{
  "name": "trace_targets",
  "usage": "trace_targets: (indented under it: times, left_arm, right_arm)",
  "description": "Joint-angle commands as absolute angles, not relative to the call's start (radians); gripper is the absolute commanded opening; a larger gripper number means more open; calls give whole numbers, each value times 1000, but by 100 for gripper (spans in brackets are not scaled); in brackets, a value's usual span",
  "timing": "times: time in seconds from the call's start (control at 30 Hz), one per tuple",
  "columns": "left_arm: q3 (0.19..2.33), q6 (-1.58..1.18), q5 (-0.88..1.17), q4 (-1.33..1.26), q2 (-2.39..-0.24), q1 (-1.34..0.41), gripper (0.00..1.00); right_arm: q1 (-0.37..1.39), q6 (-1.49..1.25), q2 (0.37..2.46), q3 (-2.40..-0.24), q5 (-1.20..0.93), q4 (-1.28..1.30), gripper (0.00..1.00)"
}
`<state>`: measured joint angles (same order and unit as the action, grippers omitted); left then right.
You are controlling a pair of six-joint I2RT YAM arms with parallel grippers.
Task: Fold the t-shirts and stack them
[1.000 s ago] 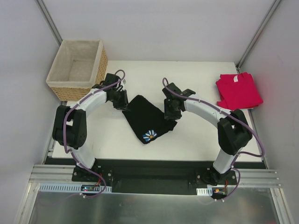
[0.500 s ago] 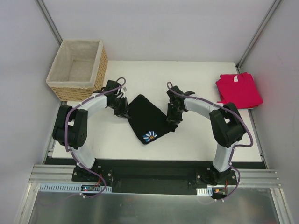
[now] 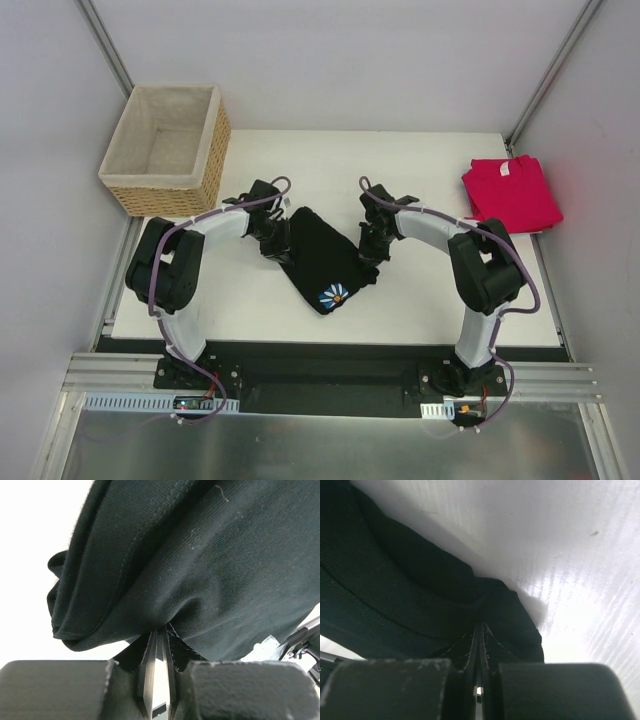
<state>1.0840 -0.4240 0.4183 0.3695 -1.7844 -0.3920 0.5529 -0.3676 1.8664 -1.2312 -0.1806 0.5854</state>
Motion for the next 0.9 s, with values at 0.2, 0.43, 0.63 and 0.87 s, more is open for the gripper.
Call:
trace_targets:
  times: [0.2, 0.43, 0.63, 0.87]
  left_arm:
    - [1000, -495, 407, 428, -1698, -440, 5]
    - [951, -546, 390, 454, -1606, -497, 4]
    - [1002, -557, 388, 477, -1612, -520, 5]
    - [1152, -531, 371, 578, -1580, -528, 15]
  right_arm:
    - [502, -203, 1927, -1400, -235, 567, 1]
    - [379, -78, 2068, -1635, -561, 603, 3]
    - [359, -89, 2126, -1709, -704, 611, 14]
    - [353, -15, 1893, -1622, -519, 670, 33]
